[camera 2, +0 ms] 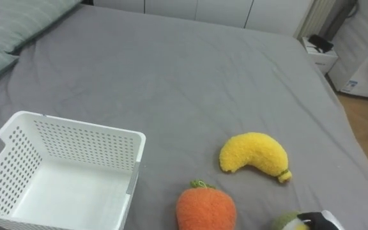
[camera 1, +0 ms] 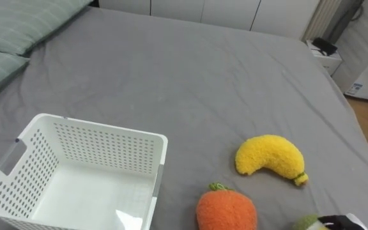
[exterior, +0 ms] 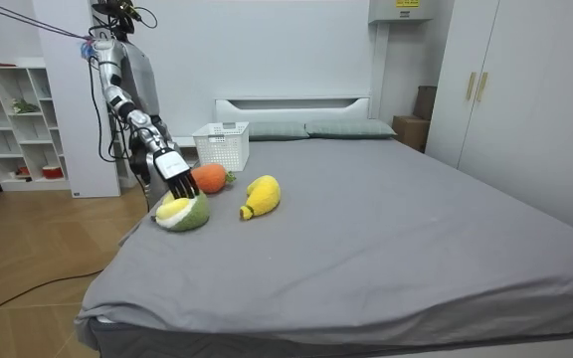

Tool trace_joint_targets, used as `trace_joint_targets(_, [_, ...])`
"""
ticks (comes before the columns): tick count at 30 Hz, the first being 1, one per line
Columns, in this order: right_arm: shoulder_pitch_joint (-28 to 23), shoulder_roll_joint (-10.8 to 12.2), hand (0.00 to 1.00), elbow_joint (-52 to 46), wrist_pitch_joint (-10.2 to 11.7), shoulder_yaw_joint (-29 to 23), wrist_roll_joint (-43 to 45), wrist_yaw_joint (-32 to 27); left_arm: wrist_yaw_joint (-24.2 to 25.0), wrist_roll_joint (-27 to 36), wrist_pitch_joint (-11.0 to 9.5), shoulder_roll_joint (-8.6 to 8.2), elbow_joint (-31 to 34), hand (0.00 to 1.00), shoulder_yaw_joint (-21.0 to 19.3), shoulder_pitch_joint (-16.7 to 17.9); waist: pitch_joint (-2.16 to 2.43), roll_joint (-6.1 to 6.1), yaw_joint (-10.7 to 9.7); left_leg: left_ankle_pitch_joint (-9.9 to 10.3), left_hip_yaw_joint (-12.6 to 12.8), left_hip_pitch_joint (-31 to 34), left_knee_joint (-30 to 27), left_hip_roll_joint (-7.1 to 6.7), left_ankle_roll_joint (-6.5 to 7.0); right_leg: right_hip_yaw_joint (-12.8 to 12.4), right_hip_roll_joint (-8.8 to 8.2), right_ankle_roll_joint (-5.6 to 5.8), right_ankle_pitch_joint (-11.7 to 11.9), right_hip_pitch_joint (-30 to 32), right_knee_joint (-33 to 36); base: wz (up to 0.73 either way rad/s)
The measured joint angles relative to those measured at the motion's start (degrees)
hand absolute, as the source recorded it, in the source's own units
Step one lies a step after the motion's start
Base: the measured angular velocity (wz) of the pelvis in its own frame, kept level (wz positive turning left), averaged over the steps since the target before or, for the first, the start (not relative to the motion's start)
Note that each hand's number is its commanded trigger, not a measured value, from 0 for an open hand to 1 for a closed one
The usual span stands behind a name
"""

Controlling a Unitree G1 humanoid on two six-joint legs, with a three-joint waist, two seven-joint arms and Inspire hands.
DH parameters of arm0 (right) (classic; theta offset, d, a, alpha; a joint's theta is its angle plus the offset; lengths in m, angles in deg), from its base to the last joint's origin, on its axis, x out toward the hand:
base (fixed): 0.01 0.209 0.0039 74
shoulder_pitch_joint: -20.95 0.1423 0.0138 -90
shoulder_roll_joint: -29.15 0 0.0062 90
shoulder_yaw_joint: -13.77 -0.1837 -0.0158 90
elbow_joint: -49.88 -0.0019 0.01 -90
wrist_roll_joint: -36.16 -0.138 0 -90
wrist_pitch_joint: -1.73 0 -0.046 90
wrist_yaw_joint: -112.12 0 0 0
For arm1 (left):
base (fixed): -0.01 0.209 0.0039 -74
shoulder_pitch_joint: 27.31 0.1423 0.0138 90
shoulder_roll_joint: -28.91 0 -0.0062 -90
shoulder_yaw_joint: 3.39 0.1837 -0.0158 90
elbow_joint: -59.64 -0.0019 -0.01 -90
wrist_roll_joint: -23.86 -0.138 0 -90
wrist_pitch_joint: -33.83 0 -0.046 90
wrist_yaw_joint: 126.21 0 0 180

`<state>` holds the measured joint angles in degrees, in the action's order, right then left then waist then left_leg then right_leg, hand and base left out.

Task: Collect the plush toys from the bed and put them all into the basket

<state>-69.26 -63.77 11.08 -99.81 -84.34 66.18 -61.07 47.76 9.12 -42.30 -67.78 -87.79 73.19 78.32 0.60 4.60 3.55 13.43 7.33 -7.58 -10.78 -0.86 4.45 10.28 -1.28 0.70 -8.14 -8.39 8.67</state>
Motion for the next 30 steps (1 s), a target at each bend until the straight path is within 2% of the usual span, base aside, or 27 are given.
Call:
trace_joint_targets(9, [-0.38, 0.28, 1.0, 0.1, -0.14, 0.14, 0.2, 0.0, 0.0, 0.09, -0.02, -0.07, -0.02, 0.0, 0.1, -0.96, -0.07, 0.1, -0.1, 0.01, -0.04, 0.23, 0.13, 0.01, -0.01, -0.23, 0.07, 0.01, -0.01, 0.27, -0.06, 0.0])
trace_joint_targets(21, [-0.27, 0.68, 1.0, -0.85, 0.18, 0.05, 1.73, 1.23, 0.0, 0.08, -0.43, 0.07, -0.43, 0.0, 0.04, -1.13, -0.3, 1.1, -0.18, 0.04, -0.01, 0.31, 0.16, 0.02, -0.06, -0.57, 0.14, 0.0, 0.0, 0.5, -0.04, 0.0])
trace_joint_targets(24, [-0.3, 0.76, 1.0, -2.02, 0.09, -0.01, 2.04, 1.69, 0.0, 0.07, -0.56, 0.24, -0.28, 0.0, 0.06, -1.09, -0.47, 1.38, -0.36, 0.04, 0.01, 0.5, 0.07, 0.01, -0.06, -0.5, 0.13, 0.0, 0.0, 0.64, -0.02, 0.0])
trace_joint_targets(30, [-0.34, 0.76, 1.0, -7.26, -0.54, -0.61, 3.04, 2.6, 0.02, 0.04, -0.61, 0.35, -0.04, 0.0, -0.12, -1.14, -0.42, 1.25, -0.99, 0.02, 0.46, 1.0, -0.01, 0.0, -0.05, -0.81, 0.12, -0.02, 0.01, 1.36, 0.04, -0.03])
